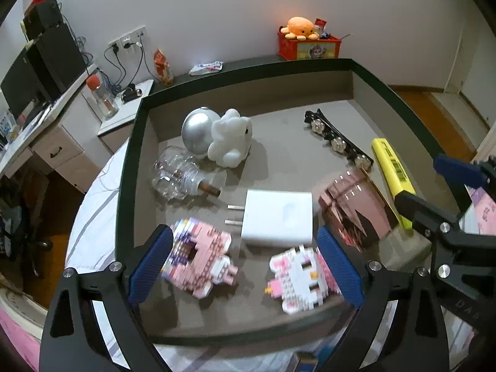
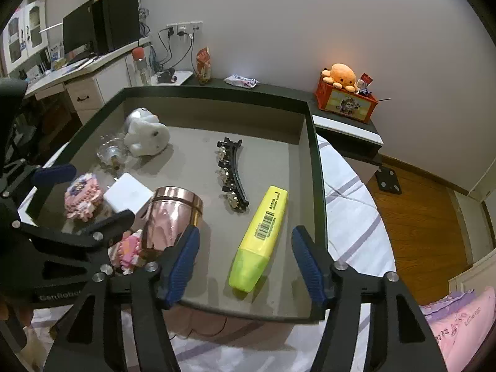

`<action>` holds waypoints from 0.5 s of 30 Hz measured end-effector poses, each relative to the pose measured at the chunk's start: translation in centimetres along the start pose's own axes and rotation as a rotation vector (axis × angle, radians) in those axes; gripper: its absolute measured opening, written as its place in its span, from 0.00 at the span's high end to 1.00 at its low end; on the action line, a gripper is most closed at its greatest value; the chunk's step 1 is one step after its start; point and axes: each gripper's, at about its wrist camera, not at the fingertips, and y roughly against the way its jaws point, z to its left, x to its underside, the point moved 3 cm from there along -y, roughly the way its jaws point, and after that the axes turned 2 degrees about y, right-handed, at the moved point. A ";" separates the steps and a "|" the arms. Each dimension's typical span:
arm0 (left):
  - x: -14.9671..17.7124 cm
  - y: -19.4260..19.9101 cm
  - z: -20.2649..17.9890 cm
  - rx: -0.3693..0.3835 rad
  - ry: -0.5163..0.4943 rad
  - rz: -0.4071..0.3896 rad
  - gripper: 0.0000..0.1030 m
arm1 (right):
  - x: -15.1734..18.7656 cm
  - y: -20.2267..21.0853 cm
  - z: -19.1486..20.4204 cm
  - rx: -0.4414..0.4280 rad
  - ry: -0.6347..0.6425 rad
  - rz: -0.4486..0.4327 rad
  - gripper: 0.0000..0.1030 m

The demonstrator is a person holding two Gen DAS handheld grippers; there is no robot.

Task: Organize rigid objects
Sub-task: 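Lower the charger and highlighter into the box and open both grippers, then withdraw both tools from the box toward the blue marker and gold case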

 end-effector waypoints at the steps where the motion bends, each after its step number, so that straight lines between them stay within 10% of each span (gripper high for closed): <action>1: 0.1 0.4 0.1 0.004 0.007 -0.006 0.06 | 0.1 0.2 0.0 -0.005 -0.003 -0.004 0.36; 15: 2.7 6.4 1.9 0.067 0.069 -0.097 0.01 | 1.4 5.5 1.2 -0.075 -0.035 -0.086 0.23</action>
